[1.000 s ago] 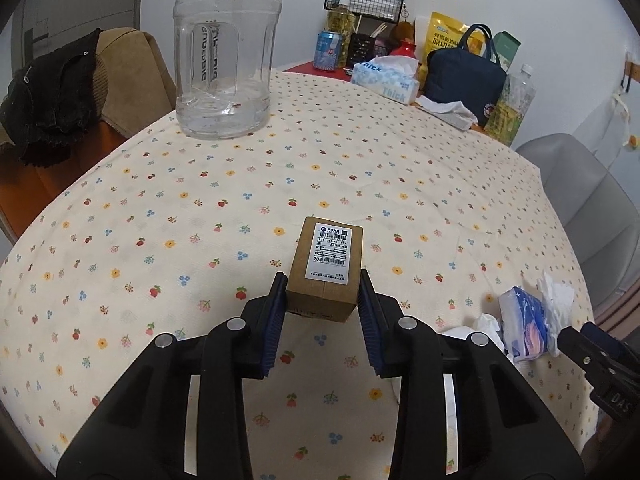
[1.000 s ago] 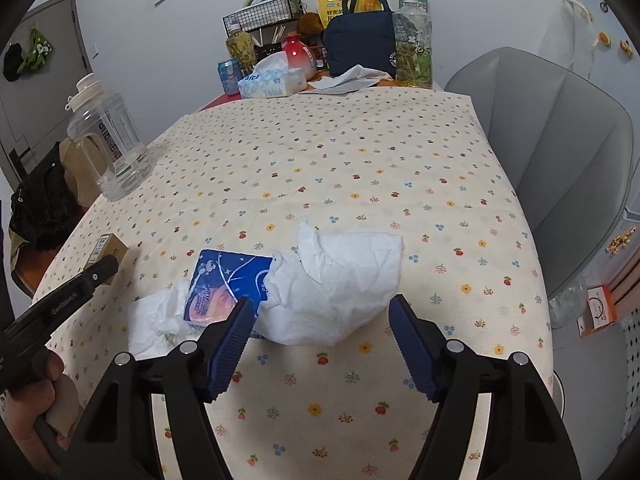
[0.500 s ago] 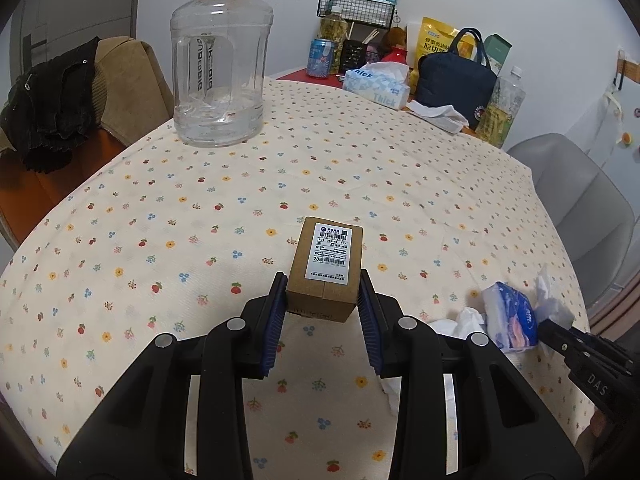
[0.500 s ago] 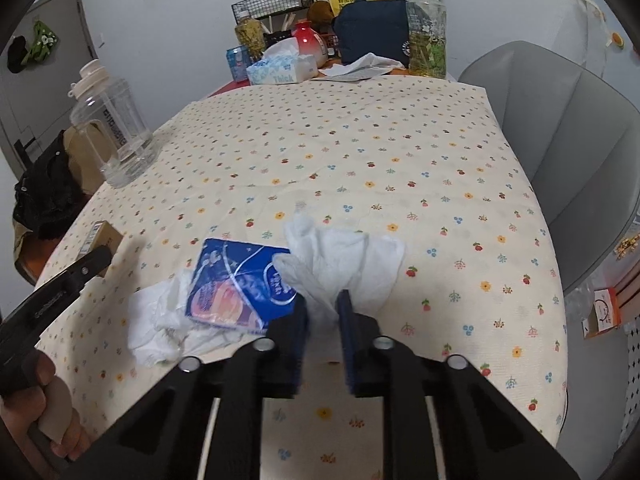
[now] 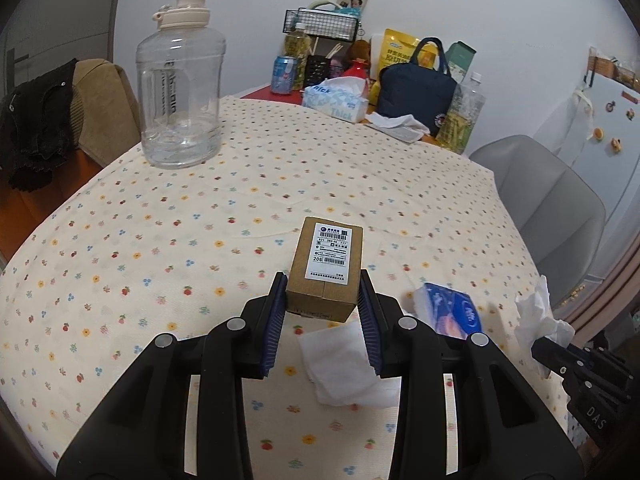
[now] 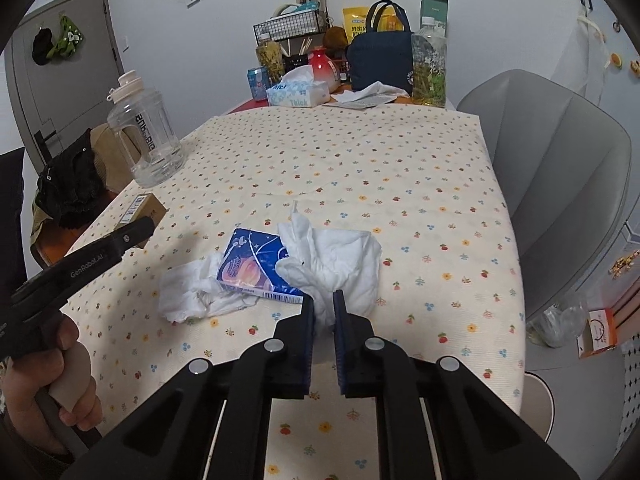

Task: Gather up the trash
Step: 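Grasp the white tissue with the right gripper while the left holds the box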

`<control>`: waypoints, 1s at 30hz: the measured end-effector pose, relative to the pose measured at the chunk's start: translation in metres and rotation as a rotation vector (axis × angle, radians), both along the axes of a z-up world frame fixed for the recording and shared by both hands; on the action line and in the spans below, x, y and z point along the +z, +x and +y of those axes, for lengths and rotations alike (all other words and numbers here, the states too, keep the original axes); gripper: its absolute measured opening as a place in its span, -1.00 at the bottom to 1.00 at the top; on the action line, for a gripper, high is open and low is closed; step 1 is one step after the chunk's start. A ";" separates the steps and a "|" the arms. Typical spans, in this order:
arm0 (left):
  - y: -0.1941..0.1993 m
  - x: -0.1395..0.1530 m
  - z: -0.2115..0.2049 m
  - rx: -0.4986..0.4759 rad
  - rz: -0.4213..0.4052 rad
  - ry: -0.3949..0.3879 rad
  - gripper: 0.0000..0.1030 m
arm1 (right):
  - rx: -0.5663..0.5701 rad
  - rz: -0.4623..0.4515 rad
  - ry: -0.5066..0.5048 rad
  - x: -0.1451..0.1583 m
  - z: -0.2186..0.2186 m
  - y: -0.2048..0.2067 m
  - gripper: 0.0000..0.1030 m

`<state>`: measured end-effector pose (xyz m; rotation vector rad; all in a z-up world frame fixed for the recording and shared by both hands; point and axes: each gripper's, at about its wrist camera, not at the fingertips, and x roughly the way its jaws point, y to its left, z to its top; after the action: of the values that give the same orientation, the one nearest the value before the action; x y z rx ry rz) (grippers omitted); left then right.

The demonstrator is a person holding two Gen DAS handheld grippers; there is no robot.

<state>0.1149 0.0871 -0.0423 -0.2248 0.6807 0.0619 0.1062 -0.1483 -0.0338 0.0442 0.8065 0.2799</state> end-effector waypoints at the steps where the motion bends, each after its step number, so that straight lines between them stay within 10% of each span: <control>1: 0.000 0.001 -0.003 -0.005 -0.001 0.001 -0.32 | -0.001 -0.005 0.001 0.002 -0.002 -0.001 -0.80; 30: 0.004 0.025 -0.153 -0.264 -0.035 0.090 -0.32 | -0.213 -0.074 0.039 0.031 -0.120 -0.038 -0.80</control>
<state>0.1186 -0.0657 -0.0172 -0.0478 0.6666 -0.1632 0.0684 -0.2679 -0.0028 0.1549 0.7161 0.0956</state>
